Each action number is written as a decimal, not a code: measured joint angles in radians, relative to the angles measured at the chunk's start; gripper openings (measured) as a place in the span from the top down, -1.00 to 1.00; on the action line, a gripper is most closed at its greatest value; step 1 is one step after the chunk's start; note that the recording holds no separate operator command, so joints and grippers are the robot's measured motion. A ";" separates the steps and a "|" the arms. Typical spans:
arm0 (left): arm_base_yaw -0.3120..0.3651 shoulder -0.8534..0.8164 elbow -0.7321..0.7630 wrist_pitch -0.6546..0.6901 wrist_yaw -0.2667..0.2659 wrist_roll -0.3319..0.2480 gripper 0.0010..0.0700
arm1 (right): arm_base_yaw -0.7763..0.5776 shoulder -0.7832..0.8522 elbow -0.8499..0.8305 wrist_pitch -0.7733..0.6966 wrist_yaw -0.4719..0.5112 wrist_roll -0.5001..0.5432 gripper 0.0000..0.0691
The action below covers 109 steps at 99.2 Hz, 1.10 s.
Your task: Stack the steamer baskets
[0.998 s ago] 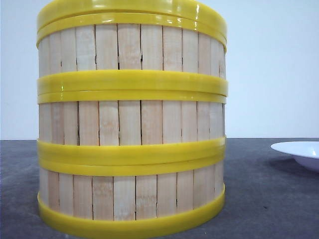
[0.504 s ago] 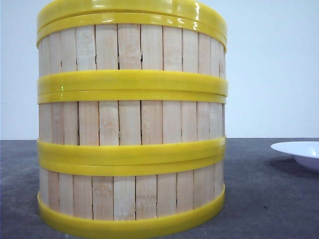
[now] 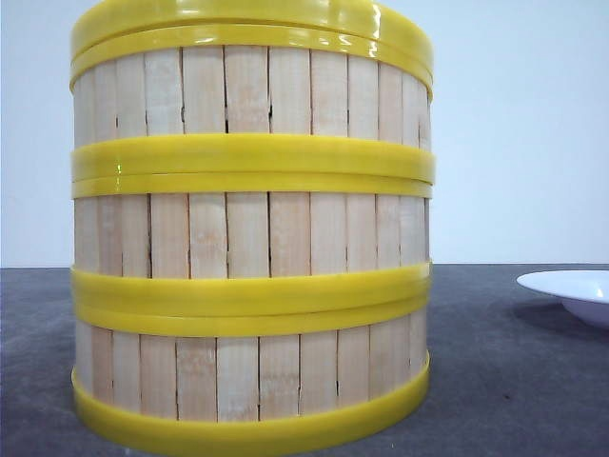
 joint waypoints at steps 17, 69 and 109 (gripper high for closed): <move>0.000 0.000 0.000 0.000 0.000 0.000 0.96 | 0.000 0.000 -0.004 0.012 0.000 0.000 0.98; 0.000 0.000 0.000 0.000 0.000 0.000 0.96 | 0.000 0.000 -0.005 0.013 0.000 0.000 0.98; 0.000 0.000 0.000 0.000 0.000 0.000 0.96 | 0.000 0.000 -0.005 0.013 0.000 0.000 0.98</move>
